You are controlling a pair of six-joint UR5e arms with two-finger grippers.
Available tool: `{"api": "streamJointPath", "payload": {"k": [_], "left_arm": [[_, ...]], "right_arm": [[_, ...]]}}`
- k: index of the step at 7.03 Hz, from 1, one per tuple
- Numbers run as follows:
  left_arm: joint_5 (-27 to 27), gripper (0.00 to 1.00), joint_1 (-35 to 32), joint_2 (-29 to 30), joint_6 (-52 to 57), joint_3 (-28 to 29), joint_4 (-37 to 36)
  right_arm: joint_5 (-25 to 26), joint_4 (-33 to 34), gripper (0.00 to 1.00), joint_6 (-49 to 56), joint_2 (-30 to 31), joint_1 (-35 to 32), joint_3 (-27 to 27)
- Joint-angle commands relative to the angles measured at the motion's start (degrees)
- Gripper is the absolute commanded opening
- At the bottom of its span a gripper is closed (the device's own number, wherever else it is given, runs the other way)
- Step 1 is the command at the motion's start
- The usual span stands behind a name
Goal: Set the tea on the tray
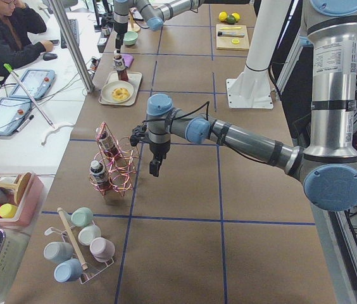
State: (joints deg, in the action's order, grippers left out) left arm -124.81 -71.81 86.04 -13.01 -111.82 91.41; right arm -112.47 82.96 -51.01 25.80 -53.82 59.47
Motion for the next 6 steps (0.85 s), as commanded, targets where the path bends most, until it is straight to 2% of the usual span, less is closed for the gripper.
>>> {"api": "streamJointPath", "payload": {"k": [1, 2, 4, 5, 6], "left_arm": [[0.0, 1.0, 0.0, 0.01, 0.0, 0.02, 0.0], [0.0, 1.0, 0.0, -0.08, 0.0, 0.02, 0.0], [-0.09, 1.0, -0.61, -0.95, 0.0, 0.63, 0.0], [-0.17, 1.0, -3.05, -1.31, 0.09, 0.98, -0.69], [-3.31, 1.0, -6.3, -2.27, 1.92, 2.81, -0.79]], "right_arm": [[-5.26, 1.06, 1.0, 0.56, 0.56, -1.8, 3.53], [-7.21, 6.63, 1.0, 0.73, 4.13, -2.77, 11.56], [-7.23, 17.63, 1.0, 7.45, 18.68, -3.31, 34.3], [-7.32, 18.11, 1.0, 10.55, 25.63, -4.61, 40.32], [-7.41, 17.5, 1.0, 15.54, 30.23, -5.24, 42.73]]}}
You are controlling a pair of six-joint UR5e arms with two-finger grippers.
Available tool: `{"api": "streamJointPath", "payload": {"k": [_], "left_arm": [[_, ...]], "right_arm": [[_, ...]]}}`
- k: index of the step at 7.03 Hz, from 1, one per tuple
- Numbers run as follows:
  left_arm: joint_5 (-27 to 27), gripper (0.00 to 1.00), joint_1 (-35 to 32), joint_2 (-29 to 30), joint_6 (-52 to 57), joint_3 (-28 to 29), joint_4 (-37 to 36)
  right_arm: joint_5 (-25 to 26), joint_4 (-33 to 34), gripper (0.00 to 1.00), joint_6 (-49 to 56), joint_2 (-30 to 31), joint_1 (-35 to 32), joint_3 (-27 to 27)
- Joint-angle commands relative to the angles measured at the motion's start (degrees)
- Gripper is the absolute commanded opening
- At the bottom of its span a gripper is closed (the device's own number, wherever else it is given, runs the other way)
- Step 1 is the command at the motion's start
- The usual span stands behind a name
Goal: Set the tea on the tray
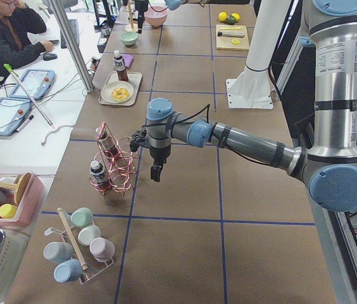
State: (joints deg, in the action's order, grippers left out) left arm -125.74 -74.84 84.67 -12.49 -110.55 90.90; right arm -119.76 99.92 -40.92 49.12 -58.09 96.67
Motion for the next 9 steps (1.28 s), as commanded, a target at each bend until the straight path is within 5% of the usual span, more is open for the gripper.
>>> {"api": "streamJointPath", "payload": {"k": [1, 2, 4, 9], "left_arm": [[-8.15, 1.0, -8.95, -0.91, 8.02, 6.96, -0.29], [-11.77, 1.0, -13.35, 0.13, 13.31, 12.84, -0.29], [-12.34, 1.0, -15.68, -0.9, 14.07, 15.36, -0.38], [-12.6, 1.0, -15.77, -2.49, 13.72, 14.4, -0.46]], "right_arm": [[-0.99, 0.8, 1.0, 9.41, 10.52, -2.97, 7.29], [-5.7, 0.46, 1.0, 12.76, 14.74, -5.34, 7.48], [-15.55, 0.19, 1.0, 27.75, 22.3, -15.68, 6.96], [-19.01, 0.1, 1.0, 44.6, 40.58, -29.68, 6.6]]}}
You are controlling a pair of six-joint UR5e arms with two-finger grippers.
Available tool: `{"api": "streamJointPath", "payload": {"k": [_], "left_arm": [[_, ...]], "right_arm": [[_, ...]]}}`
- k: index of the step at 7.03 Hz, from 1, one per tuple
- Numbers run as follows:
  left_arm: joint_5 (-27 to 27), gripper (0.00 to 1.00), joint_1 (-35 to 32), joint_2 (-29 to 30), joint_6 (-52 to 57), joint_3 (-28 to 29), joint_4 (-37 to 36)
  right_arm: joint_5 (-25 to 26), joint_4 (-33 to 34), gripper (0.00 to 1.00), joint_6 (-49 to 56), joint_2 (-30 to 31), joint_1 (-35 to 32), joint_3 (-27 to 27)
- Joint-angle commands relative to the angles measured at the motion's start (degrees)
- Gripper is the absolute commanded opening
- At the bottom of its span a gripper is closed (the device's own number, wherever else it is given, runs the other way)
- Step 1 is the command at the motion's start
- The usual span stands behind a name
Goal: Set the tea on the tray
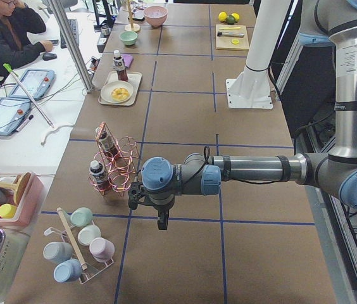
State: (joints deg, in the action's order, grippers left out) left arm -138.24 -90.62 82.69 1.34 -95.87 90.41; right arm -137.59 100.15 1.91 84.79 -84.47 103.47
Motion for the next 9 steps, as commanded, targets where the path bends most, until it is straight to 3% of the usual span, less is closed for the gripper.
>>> {"api": "streamJointPath", "payload": {"k": [1, 2, 5, 7, 9], "left_arm": [[-0.1, 1.0, 0.01, -0.51, -0.11, -0.37, 0.12], [-0.1, 1.0, -0.08, -0.51, -0.11, -0.37, 0.29], [-0.1, 1.0, 0.01, -0.51, -0.11, -0.46, 0.56], [-0.1, 1.0, 0.01, -0.42, -0.11, -0.55, 0.56], [-0.1, 1.0, 0.01, -0.42, -0.19, -0.72, 0.47]], "right_arm": [[-1.19, -0.13, 1.0, 2.22, 7.13, -4.63, -2.37], [-1.19, -1.09, 1.0, 2.05, 7.32, -4.82, -5.7], [-2.07, -3.2, 1.0, 2.13, 7.23, -7.35, -9.05], [-4.97, -14.92, 1.0, 1.61, 10.31, -8.68, -13.87], [-4.88, -16.48, 1.0, 1.26, 9.7, -9.56, -14.96]]}}
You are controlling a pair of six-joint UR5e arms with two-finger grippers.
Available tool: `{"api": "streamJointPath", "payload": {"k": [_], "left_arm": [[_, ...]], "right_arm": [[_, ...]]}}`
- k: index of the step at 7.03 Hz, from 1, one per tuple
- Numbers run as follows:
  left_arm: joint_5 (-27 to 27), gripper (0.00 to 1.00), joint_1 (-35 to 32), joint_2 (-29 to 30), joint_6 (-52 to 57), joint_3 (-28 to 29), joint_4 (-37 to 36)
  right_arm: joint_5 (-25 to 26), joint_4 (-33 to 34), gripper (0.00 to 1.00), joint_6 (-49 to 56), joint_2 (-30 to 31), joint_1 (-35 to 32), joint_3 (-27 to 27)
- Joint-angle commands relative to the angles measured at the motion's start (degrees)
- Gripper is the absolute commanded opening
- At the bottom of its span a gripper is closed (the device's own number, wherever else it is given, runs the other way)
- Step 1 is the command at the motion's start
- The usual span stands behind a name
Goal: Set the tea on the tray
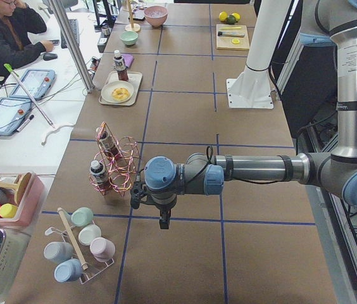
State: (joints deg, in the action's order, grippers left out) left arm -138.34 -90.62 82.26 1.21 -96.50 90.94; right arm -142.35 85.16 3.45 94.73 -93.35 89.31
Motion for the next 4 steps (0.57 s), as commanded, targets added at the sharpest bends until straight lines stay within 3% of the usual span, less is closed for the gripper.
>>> {"api": "streamJointPath", "payload": {"k": [1, 3, 4], "left_arm": [[0.09, 1.0, 0.0, 0.27, -0.07, -0.09, -0.06], [0.09, 1.0, 0.0, 0.62, -0.07, 0.0, -0.24], [0.09, 1.0, 0.0, 0.62, -0.07, 0.0, -0.24]], "right_arm": [[-0.12, -1.58, 1.0, -0.63, -0.77, -1.38, -0.54], [-0.38, -0.27, 1.0, -0.81, -1.12, -3.06, -0.36], [-0.38, 4.27, 1.0, -0.81, -1.82, -3.24, 0.59]]}}
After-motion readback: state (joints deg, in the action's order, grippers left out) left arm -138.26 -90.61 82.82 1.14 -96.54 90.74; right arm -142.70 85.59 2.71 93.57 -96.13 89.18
